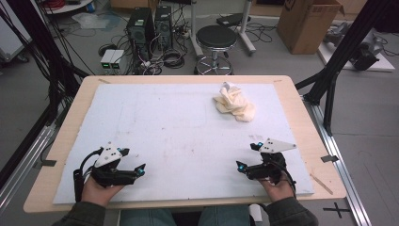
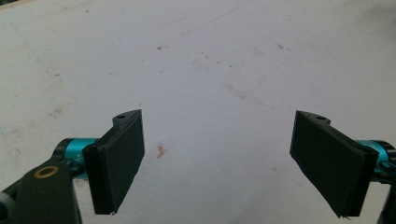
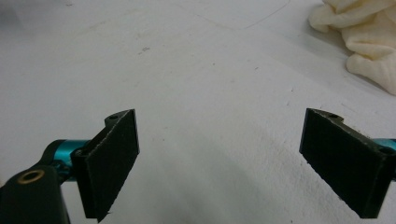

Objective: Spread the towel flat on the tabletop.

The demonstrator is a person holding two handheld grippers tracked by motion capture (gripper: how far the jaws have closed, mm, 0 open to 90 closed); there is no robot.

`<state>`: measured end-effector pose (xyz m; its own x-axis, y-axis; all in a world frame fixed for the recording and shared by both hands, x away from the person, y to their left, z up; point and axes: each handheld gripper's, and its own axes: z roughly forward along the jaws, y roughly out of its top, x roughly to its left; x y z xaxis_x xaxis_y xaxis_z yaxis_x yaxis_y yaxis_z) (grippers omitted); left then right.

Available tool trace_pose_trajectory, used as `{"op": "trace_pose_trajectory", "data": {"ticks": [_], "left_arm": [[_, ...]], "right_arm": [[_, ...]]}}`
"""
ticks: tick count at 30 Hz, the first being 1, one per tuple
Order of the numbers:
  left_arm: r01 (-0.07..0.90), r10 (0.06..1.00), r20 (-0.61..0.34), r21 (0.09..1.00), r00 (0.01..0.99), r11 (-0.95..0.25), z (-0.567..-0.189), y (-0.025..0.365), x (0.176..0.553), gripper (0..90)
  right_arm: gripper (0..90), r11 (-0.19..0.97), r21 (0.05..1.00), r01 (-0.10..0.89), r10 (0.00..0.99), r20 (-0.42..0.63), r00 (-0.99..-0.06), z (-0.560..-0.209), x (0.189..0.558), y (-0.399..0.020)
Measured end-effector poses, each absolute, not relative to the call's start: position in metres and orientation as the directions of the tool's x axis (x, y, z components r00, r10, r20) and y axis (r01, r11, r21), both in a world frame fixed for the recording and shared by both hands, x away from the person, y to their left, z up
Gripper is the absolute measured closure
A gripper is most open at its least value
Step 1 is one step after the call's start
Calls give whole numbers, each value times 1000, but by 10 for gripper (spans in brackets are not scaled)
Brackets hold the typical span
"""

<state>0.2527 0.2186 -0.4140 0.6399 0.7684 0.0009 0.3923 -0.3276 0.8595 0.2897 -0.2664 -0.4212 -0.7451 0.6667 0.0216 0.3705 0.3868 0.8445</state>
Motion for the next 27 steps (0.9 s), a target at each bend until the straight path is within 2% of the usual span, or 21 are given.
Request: {"op": "trace_pose_trajectory", "data": {"ticks": [27], "left_arm": [[386,760,5,859,650,-336,-415,216,255,182]], "right_arm": [[113,360,857,369,683,28,-730,-420,289,-272]]}}
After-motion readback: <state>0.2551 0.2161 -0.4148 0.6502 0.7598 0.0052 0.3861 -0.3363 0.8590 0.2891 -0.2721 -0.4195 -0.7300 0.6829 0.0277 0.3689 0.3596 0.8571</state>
